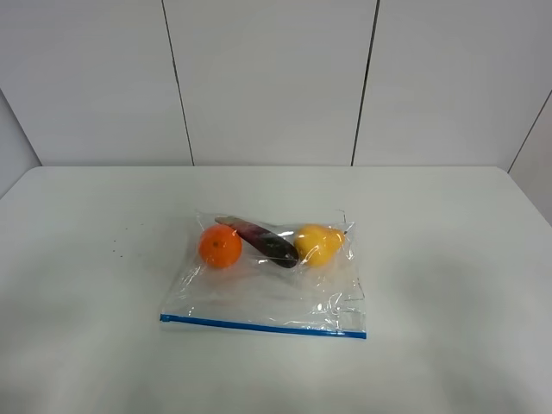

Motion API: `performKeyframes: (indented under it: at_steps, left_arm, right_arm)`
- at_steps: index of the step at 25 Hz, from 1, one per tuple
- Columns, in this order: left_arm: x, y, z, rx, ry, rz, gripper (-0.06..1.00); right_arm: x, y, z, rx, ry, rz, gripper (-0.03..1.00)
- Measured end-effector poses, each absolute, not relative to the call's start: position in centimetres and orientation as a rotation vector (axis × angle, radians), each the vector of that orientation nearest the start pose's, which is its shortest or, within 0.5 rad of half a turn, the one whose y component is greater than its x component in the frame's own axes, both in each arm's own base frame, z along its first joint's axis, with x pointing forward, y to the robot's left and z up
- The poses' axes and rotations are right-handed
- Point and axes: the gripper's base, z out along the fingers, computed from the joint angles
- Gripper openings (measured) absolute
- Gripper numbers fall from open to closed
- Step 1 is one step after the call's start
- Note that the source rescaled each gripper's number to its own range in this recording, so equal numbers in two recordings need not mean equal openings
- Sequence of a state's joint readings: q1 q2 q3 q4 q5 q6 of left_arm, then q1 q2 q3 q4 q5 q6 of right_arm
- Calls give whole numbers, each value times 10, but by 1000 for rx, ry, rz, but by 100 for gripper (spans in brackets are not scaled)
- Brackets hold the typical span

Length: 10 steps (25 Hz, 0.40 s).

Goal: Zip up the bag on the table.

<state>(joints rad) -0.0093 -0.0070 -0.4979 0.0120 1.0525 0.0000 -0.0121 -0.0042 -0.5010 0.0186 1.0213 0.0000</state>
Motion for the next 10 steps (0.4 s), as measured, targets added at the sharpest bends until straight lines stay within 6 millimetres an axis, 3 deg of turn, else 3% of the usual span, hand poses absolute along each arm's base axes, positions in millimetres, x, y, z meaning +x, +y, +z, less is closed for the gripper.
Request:
performKeyframes:
  at_steps: [10]
  left_arm:
    - [-5,1,277,9,2031,9,100]
  right_arm:
    - [-4,2,281,12,2000,15,100]
